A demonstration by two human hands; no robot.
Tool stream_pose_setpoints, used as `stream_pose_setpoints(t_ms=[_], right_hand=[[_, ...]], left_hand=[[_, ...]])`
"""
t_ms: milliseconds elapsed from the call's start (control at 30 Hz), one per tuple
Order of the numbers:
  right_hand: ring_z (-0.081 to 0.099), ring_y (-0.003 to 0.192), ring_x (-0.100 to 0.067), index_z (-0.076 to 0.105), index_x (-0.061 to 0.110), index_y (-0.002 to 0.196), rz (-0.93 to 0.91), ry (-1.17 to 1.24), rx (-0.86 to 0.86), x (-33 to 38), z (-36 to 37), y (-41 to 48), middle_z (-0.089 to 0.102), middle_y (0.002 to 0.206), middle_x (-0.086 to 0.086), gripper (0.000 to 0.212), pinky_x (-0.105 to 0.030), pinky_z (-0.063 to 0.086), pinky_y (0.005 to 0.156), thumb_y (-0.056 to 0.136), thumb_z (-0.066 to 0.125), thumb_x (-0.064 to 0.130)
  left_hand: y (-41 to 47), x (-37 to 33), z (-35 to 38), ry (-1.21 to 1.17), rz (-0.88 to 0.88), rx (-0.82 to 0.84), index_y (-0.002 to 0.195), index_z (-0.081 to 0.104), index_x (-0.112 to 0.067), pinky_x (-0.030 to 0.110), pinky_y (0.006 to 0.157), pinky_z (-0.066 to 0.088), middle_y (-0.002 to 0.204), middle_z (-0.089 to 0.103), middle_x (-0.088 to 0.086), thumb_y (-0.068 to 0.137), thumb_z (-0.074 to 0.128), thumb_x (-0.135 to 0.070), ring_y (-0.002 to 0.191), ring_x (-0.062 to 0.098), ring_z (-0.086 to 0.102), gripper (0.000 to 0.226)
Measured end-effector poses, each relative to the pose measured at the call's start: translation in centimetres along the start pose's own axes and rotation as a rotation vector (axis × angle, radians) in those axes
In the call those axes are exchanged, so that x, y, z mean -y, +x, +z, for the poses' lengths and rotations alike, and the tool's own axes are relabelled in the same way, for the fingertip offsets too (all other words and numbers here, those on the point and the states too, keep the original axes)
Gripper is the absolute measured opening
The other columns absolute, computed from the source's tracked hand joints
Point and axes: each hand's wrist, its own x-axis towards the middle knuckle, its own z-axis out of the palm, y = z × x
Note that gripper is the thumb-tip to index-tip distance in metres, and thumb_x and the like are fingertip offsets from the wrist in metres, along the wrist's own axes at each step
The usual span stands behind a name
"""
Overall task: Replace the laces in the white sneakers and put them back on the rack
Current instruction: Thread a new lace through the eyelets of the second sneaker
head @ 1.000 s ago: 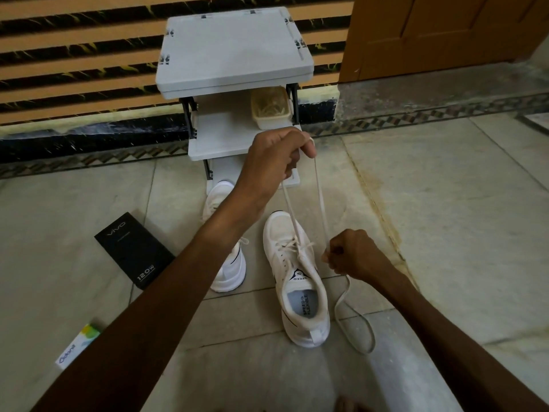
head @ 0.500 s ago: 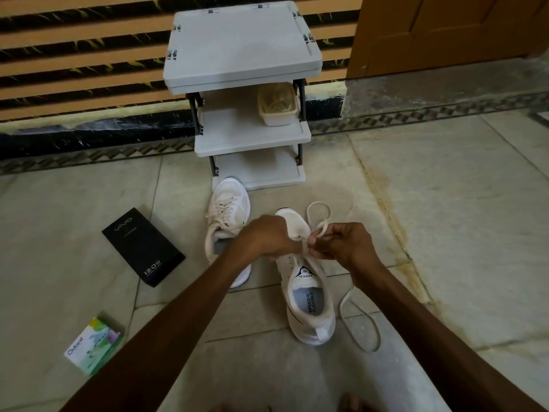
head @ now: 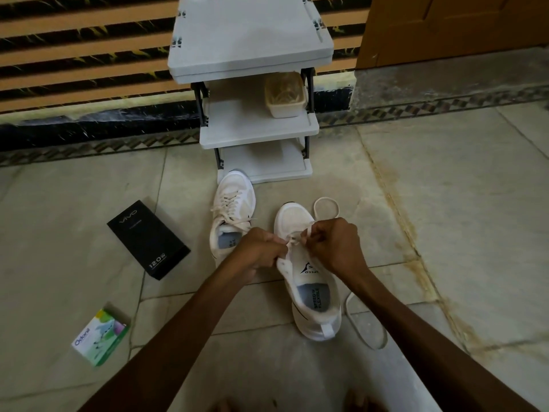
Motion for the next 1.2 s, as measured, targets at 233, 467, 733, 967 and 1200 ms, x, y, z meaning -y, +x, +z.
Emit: stream_pose_setpoints(t_ms=[233,467,733,967,1200], right_hand=[[0.059,0.087,-0.024,0.070,0.011,0.087,-0.175,-0.406,0.013,1.2,2.2,-0.3,0.065,0.092,-0.009,0.012,-0.028,0.044,0.074,0.083,0.065,0.021],[0.055,0.082,-0.027,0.060,0.012,0.080,-0.024,-0.327,-0.056,0.2,3.6,-0.4,0.059,0.086,-0.010,0.016,-0.032,0.042,0.069,0.084,0.053,0.026],[0.053,0.087,-0.029,0.067,0.009,0.083,0.026,-0.462,-0.137,1.2,4.1,-1.7,0.064,0.087,-0.011,0.027,-0.042,0.049,0.074,0.079,0.066,0.035],[0.052,0.074,-0.028,0.062,0.013,0.062,-0.085,-0.553,-0.183,1.0,4.1,-2.2,0.060,0.067,-0.008,0.022,-0.037,0.040,0.062,0.071,0.070,0.032],[0.061,0.068,-0.017,0.067,0.019,0.066,0.053,-0.221,-0.098,0.7,3.7,-1.5,0.063,0.066,0.000,0.015,-0.030,0.050,0.064,0.081,0.068,0.022]], left_hand=[[0.5,0.3,0.1,-0.082,-0.027,0.014,0.073,0.071,-0.014,0.045,0.089,0.054,0.093,0.072,0.019,0.077,0.071,0.003,0.097,0.036,0.068,0.017],[0.8,0.8,0.2,-0.134,-0.018,0.020,0.091,0.072,-0.002,0.045,0.089,0.054,0.096,0.070,0.022,0.079,0.067,0.005,0.092,0.033,0.067,0.015],[0.8,1.0,0.4,-0.153,-0.017,0.011,0.095,0.072,-0.002,0.035,0.082,0.056,0.094,0.071,0.017,0.078,0.063,0.007,0.092,0.029,0.067,0.021],[0.9,1.0,0.4,-0.068,0.012,0.031,0.095,0.074,-0.010,0.039,0.088,0.057,0.098,0.073,0.013,0.075,0.073,-0.002,0.097,0.028,0.068,0.022],[0.8,1.1,0.2,0.141,0.176,-0.020,0.075,0.073,-0.020,0.028,0.068,0.051,0.077,0.071,0.006,0.088,0.061,-0.006,0.081,0.028,0.069,0.022]])
